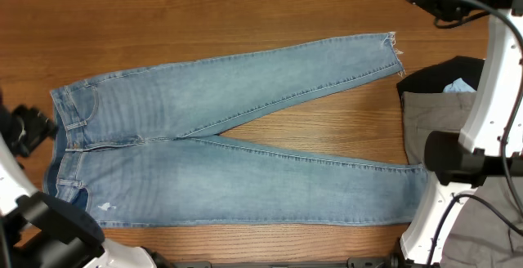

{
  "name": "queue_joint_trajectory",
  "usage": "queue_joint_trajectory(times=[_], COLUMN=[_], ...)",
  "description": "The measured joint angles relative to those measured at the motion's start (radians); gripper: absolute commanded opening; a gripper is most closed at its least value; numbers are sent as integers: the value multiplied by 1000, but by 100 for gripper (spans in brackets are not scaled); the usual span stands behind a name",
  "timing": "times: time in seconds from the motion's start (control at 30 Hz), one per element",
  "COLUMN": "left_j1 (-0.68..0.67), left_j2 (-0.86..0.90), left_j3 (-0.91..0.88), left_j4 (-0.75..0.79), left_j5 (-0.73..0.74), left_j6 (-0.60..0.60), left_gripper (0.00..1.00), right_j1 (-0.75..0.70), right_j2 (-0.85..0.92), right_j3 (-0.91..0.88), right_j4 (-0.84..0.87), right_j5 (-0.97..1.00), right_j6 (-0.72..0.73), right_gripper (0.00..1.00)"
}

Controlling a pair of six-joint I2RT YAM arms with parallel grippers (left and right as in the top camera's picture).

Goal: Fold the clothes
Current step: 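Grasp the waistband with the left gripper and drag it left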

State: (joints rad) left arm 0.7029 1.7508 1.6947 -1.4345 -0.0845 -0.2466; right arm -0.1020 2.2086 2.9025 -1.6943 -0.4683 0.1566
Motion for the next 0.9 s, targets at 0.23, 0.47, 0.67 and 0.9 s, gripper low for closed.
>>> queue_joint_trajectory(times=[0.23, 0.47, 0.67, 0.9], left_j1=[104, 103, 104, 102], left_j2=[4, 4, 3, 5], left_j3=[-385, -642, -701, -447], left_j4=[354, 706, 780, 689], left_j5=[153, 209, 327, 438], left_j6=[67, 63, 48, 69], left_gripper=[15, 27, 24, 51], right_j1=[139, 201, 202, 202], right_j2=[-8, -8, -8, -8], right_j3=[3, 3, 3, 3], right_j4=[-1, -1, -1, -1], right_j5=[-7, -14, -14, -14], right_j6=[0, 1, 0, 1], right_gripper=[62, 62, 62, 64])
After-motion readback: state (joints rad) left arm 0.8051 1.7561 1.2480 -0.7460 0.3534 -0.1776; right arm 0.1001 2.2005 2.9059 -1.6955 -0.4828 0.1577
